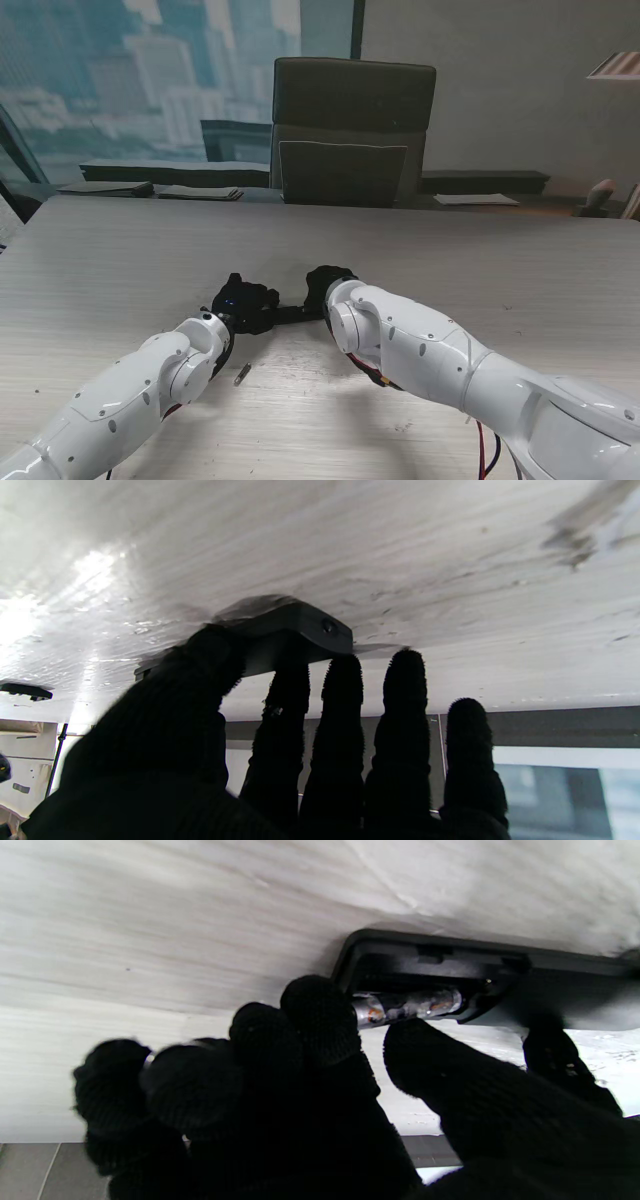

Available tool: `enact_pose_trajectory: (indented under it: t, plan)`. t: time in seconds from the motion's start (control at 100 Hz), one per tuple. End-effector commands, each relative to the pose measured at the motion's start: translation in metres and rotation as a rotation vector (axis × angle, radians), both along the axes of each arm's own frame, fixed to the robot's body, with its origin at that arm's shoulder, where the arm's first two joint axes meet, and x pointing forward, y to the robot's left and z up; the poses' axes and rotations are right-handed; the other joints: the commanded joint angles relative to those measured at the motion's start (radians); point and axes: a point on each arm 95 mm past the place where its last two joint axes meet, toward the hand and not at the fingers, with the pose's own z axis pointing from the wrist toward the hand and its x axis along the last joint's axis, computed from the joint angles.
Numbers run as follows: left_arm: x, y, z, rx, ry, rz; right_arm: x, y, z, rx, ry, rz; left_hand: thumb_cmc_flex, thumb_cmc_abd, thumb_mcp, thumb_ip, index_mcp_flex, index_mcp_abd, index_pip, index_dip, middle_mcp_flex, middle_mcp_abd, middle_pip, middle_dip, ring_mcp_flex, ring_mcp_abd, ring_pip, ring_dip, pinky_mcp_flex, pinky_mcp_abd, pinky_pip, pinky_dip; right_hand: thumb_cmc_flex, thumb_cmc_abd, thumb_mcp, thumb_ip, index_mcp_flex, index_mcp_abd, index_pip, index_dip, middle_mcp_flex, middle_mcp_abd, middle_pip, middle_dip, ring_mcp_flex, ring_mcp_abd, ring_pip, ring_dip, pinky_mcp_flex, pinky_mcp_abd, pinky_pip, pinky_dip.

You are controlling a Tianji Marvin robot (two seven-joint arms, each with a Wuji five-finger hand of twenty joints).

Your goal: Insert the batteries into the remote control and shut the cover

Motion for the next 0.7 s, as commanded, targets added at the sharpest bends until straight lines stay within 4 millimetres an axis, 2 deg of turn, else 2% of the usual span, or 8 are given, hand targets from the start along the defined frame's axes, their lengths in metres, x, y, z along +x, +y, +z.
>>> enact_pose_trajectory:
  t: [0.0, 0.33, 0.36, 0.42, 0.69]
  plan:
    - [-0.01, 0.0, -0.018, 0.02, 0.06, -0.008, -0.008, 0.013, -0.005, 0.014, 0.029, 0.027, 0.084, 0.039, 0.019, 0.006, 0.069, -0.097, 0.134, 0.019, 0.113, -0.077, 0.074, 0.045, 0.012, 0.01, 0.014, 0.014, -0.005, 0.011, 0.027, 0.019, 0.041, -0.037, 0.028, 0.019, 0.01, -0.058, 0.022, -0.016, 0.06, 0.068, 0.032, 0.007, 0.037, -0.013, 0.042, 0.027, 0.04, 0.034, 0.082, -0.009]
    - [-0.01, -0.002, -0.019, 0.021, 0.057, -0.017, -0.007, 0.016, -0.004, 0.024, 0.026, 0.015, 0.111, 0.032, 0.03, 0.007, 0.071, -0.1, 0.146, 0.019, 0.124, -0.08, 0.077, 0.052, 0.015, 0.009, 0.015, 0.014, -0.004, 0.011, 0.028, 0.02, 0.042, -0.024, 0.016, 0.023, 0.003, -0.045, 0.039, -0.003, 0.057, 0.06, 0.06, 0.024, 0.039, -0.037, 0.069, 0.048, 0.067, 0.03, 0.101, -0.023]
    - [-0.01, -0.002, -0.019, 0.021, 0.056, -0.018, -0.007, 0.017, -0.004, 0.025, 0.024, 0.015, 0.121, 0.029, 0.032, -0.004, 0.069, -0.097, 0.149, 0.017, 0.13, -0.08, 0.067, 0.07, 0.017, 0.009, 0.016, 0.014, -0.004, 0.011, 0.028, 0.02, 0.043, -0.024, 0.016, 0.024, 0.003, -0.045, 0.038, -0.001, 0.057, 0.058, 0.061, 0.025, 0.039, -0.039, 0.072, 0.049, 0.07, 0.029, 0.103, -0.025]
    - [-0.01, -0.003, -0.019, 0.021, 0.055, -0.02, -0.007, 0.018, -0.004, 0.029, 0.022, 0.014, 0.126, 0.027, 0.036, -0.004, 0.071, -0.104, 0.153, 0.018, 0.136, -0.082, 0.06, 0.08, 0.019, 0.007, 0.016, 0.014, -0.002, 0.01, 0.029, 0.021, 0.043, -0.024, 0.015, 0.024, 0.001, -0.042, 0.042, 0.005, 0.058, 0.058, 0.064, 0.027, 0.039, -0.042, 0.075, 0.052, 0.074, 0.03, 0.106, -0.028]
    - [-0.011, -0.004, -0.019, 0.019, 0.056, -0.027, -0.007, 0.025, -0.007, 0.036, 0.031, 0.012, 0.123, 0.03, 0.033, -0.005, 0.073, -0.105, 0.158, 0.017, 0.14, -0.083, 0.053, 0.093, 0.02, 0.009, 0.017, 0.014, -0.001, 0.011, 0.03, 0.021, 0.047, -0.026, 0.011, 0.024, -0.007, -0.028, 0.055, 0.032, 0.065, 0.055, 0.074, 0.034, 0.04, -0.057, 0.094, 0.065, 0.101, 0.031, 0.116, -0.044]
